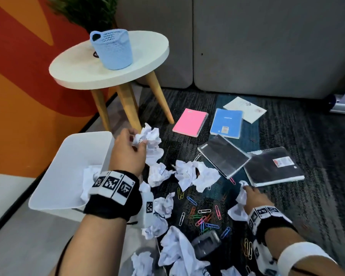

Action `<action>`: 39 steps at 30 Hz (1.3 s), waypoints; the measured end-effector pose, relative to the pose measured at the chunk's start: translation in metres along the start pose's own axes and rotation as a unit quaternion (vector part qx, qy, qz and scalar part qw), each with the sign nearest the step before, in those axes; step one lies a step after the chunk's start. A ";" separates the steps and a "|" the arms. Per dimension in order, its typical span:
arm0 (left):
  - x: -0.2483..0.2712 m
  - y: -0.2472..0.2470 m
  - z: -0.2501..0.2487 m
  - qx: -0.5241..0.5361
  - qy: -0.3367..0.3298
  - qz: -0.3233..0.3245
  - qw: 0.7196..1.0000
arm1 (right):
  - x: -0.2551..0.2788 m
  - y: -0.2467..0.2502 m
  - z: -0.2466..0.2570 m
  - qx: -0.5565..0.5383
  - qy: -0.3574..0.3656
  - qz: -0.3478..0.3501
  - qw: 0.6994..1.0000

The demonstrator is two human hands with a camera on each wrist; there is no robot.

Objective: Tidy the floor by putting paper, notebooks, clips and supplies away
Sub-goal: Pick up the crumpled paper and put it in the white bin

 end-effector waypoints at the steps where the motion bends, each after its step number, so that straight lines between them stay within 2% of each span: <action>1: 0.001 -0.001 0.000 -0.003 -0.003 0.002 1.000 | -0.001 -0.002 0.001 0.001 -0.001 -0.003 1.000; 6: 0.004 -0.002 0.003 -0.013 -0.004 0.009 1.000 | -0.002 -0.009 0.002 -0.007 0.010 0.004 1.000; 12: 0.003 -0.004 0.006 -0.020 0.007 0.014 1.000 | -0.008 -0.001 0.014 -0.047 0.017 -0.020 0.999; 17: 0.000 -0.004 0.006 -0.024 0.014 0.017 0.999 | -0.004 0.025 0.054 -0.099 0.068 -0.037 0.992; 21: -0.004 0.006 0.008 -0.021 0.021 0.008 1.000 | 0.016 0.065 0.095 -0.128 0.120 -0.100 0.979; 25: -0.007 0.027 0.009 -0.003 0.030 -0.017 0.999 | 0.041 0.107 0.140 -0.144 0.176 -0.172 0.958; 31: -0.011 0.087 0.012 0.020 0.032 -0.112 0.993 | 0.080 0.158 0.203 -0.167 0.257 -0.218 0.926; 34: -0.010 0.113 0.023 -0.012 0.069 -0.151 0.986 | 0.100 0.174 0.230 -0.177 0.293 -0.239 0.908; 37: -0.005 0.128 0.042 -0.092 0.131 -0.142 0.977 | 0.121 0.189 0.255 -0.200 0.328 -0.259 0.886; 39: -0.003 0.131 0.049 -0.124 0.145 -0.109 0.976 | 0.136 0.197 0.272 -0.208 0.355 -0.268 0.871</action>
Point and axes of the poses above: each hand's wrist, its own x-axis away from the middle knuckle, its own y-axis out of the back of the hand, z = x × y, the point moved 6 cm from there along -x, towards the middle knuckle
